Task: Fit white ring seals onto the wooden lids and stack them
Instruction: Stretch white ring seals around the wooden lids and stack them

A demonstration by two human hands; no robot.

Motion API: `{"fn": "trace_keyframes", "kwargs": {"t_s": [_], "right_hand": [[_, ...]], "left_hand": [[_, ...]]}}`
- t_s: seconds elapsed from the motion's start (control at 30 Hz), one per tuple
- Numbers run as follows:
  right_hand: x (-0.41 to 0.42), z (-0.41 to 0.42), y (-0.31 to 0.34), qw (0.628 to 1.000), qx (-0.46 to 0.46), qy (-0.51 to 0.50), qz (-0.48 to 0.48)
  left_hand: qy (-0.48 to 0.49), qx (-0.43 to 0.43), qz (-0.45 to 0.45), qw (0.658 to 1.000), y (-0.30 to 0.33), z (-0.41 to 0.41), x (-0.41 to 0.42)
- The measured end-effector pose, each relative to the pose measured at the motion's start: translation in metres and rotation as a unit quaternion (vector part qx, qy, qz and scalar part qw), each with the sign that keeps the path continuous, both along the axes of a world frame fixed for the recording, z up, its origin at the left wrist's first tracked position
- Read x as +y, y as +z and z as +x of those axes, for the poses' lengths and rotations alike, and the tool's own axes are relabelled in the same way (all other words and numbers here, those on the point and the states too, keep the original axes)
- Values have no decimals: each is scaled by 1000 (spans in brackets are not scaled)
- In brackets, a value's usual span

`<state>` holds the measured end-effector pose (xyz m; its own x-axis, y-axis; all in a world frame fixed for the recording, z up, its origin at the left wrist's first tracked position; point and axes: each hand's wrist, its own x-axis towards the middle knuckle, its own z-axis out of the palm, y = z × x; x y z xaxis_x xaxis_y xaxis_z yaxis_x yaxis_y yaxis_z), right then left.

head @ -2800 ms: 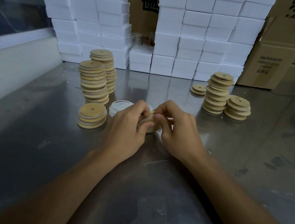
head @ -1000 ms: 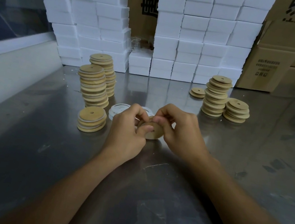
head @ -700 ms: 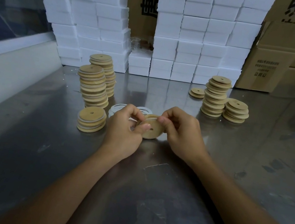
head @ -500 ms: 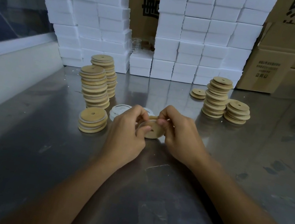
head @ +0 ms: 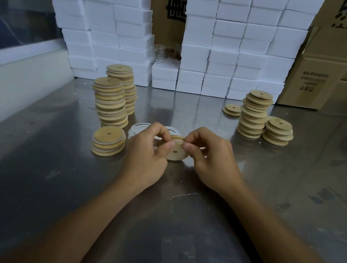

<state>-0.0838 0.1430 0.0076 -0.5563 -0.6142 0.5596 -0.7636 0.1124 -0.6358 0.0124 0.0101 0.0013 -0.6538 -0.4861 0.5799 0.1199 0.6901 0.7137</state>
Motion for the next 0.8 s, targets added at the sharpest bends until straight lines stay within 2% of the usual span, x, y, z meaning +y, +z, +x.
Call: {"fn": "trace_keyframes", "kwargs": {"t_s": [0.17, 0.3, 0.4, 0.53, 0.6, 0.67, 0.8], "right_hand": [[-1, 4, 4, 998, 63, 11, 26], [-3, 5, 3, 996, 78, 14, 30], [-4, 6, 0, 999, 37, 18, 6], [-6, 3, -5, 999, -28, -7, -19], [-6, 1, -6, 998, -56, -20, -26], [-5, 1, -7, 997, -69, -22, -24], [-3, 1, -3, 999, -48, -22, -5]], "left_hand": [[-3, -3, -138, 990, 3, 2, 2], [0, -3, -168, 986, 4, 2, 2], [1, 3, -91, 996, 3, 2, 0], [-11, 3, 100, 995, -1, -2, -1], [-16, 0, 121, 993, -1, -3, 0], [-14, -11, 88, 996, 0, -3, 1], [4, -19, -79, 997, 5, 3, 1]]}}
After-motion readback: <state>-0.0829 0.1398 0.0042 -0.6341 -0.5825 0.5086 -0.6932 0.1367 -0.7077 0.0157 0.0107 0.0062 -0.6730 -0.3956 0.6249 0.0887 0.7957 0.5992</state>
